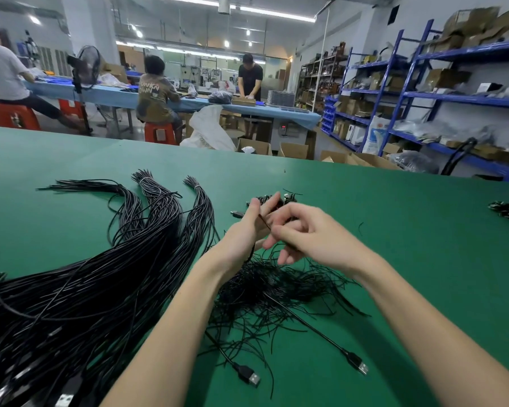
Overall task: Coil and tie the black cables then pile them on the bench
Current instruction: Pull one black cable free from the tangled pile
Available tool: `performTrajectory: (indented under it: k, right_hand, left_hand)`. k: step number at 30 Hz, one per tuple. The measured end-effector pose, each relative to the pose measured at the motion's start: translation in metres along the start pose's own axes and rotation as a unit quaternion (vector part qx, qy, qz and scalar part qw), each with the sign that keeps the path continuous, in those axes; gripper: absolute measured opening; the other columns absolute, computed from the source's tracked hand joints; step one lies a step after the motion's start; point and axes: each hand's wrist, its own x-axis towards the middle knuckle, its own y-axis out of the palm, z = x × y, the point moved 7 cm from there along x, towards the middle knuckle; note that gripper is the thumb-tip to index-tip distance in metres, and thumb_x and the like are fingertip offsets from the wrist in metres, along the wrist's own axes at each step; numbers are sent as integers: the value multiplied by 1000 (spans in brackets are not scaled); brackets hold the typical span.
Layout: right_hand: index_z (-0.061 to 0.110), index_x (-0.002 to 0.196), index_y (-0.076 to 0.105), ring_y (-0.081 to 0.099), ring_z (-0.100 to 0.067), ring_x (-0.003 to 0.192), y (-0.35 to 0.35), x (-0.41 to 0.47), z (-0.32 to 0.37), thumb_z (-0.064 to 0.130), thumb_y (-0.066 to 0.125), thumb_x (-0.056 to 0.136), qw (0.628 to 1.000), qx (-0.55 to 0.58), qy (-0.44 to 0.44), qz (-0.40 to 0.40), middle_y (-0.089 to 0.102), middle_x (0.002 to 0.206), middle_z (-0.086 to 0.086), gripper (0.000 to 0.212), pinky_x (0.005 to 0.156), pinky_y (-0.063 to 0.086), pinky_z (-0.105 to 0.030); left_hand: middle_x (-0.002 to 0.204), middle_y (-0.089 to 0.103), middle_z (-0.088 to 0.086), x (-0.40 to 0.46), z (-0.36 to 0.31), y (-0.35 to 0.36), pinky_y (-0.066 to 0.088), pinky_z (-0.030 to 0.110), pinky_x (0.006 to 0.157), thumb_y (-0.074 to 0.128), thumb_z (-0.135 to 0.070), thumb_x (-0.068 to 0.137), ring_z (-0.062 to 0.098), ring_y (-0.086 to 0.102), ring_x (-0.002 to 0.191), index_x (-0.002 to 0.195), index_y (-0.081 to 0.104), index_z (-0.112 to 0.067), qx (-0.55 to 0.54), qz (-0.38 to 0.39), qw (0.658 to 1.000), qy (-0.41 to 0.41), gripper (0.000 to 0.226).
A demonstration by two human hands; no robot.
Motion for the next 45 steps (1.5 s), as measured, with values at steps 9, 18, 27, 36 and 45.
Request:
performTrajectory:
  k: [9,18,27,36,45]
  right_hand:
    - [19,74,67,45,-10,52,20,5,-55,49,60,100,987,-46,48,143,52,58,6,40,56,39,-20]
    - [29,74,73,56,4,60,-27,55,-18,31,70,93,886,-415,55,199,66,63,21,19,66,42,-21]
    - [14,92,70,51,-8,54,-14,38,9,28,49,106,979,-195,10,49,59,66,9,29,48,41,-18]
    - [21,77,58,30,-5,48,42,-2,-73,48,57,100,948,130,169,235,40,62,10,36,41,25,-14]
    - [21,59,70,32,-8,46,-18,31,-30,14,60,100,931,-207,188,236,46,52,9,43,48,25,-23]
  left_hand:
    - [148,55,4,-15,-25,-3,48,57,104,14,-53,107,33,53,134,143,54,-25,-253,62,965,24,61]
    - [130,69,4,-23,10,15,44,55,109,7,-63,103,27,64,122,125,71,-16,74,151,974,-149,82]
    - [138,63,-5,-6,-1,-23,48,50,99,11,-56,106,15,62,118,136,57,-31,-55,-83,993,-60,60]
    - [137,64,10,-17,-24,-13,57,47,94,17,-49,107,34,64,121,136,62,-14,-280,31,959,-17,64]
    - [130,67,13,-28,13,16,54,47,98,16,-57,105,37,62,123,124,69,-8,23,172,962,-210,75]
